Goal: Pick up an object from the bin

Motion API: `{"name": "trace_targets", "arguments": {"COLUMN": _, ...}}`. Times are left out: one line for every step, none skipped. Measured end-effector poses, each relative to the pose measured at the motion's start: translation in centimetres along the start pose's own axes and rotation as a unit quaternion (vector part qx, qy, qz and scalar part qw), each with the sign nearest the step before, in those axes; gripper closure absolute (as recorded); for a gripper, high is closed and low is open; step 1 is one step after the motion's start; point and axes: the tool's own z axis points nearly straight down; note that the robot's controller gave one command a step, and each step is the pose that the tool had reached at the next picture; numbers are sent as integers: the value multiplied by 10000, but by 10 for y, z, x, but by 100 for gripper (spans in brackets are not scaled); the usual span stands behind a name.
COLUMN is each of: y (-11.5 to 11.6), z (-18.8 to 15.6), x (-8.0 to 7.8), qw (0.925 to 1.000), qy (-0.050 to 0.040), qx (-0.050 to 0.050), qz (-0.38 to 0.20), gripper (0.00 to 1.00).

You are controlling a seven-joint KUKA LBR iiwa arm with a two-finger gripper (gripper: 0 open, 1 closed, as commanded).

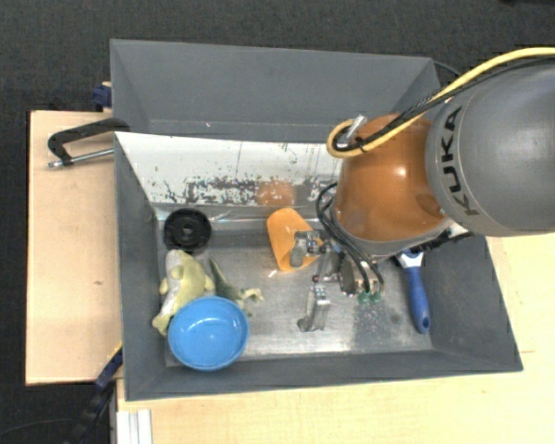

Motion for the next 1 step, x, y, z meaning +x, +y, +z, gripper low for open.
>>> {"name": "trace_targets", "arguments": {"y": 8, "z": 57, "x": -70, "qw": 9997, "qy": -35, "qx": -8, "qz": 248, "gripper": 0}}
